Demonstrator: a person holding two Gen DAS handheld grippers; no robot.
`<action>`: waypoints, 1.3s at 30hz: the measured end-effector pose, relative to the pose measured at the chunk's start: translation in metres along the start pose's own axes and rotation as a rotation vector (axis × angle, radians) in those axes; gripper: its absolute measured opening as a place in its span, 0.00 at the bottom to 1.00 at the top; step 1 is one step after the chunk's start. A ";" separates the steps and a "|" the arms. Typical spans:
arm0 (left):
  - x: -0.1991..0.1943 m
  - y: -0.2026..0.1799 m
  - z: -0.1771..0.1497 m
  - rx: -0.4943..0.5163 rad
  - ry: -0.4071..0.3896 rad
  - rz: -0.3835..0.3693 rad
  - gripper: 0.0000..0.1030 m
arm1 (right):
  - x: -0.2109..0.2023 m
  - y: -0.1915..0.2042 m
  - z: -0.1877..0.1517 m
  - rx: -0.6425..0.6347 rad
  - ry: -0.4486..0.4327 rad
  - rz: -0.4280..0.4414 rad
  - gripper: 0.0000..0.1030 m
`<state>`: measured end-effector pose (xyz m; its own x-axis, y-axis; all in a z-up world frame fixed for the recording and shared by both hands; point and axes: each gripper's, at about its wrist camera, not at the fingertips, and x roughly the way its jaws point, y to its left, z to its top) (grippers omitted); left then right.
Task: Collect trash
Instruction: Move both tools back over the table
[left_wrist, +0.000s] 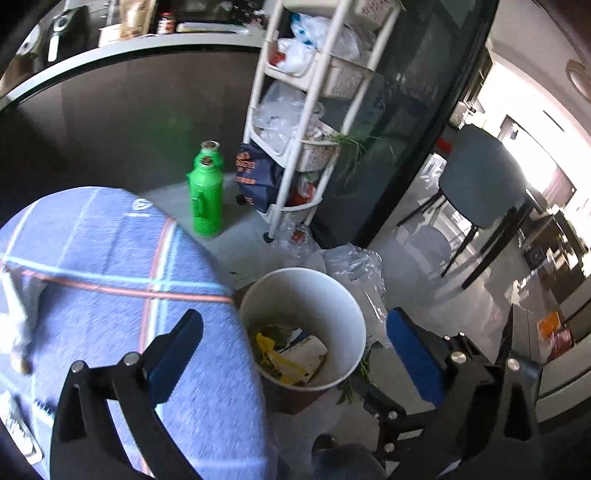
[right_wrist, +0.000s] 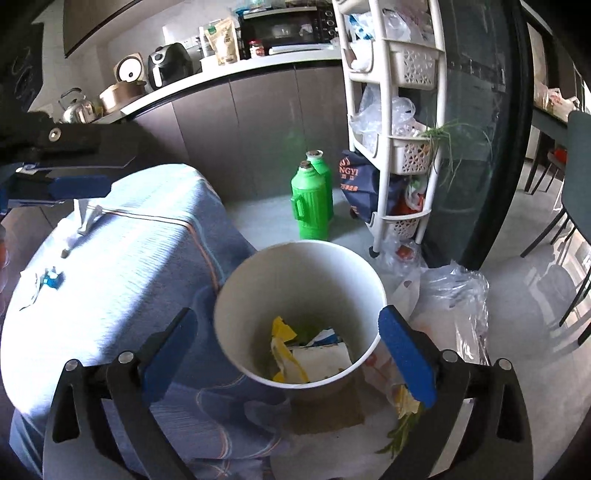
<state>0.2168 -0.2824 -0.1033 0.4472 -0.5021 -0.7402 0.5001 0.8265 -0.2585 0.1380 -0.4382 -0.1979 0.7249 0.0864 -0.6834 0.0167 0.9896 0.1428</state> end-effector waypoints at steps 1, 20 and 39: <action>-0.009 0.002 -0.002 -0.008 -0.010 0.004 0.96 | -0.005 0.005 0.001 -0.004 -0.004 0.004 0.92; -0.167 0.099 -0.092 -0.190 -0.104 0.169 0.96 | -0.071 0.145 0.006 -0.223 -0.021 0.228 0.92; -0.196 0.264 -0.163 -0.351 -0.036 0.238 0.88 | -0.025 0.265 0.017 -0.373 0.105 0.393 0.87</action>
<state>0.1405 0.0751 -0.1276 0.5481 -0.2906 -0.7843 0.1001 0.9538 -0.2834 0.1358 -0.1800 -0.1304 0.5543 0.4494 -0.7006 -0.5000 0.8527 0.1514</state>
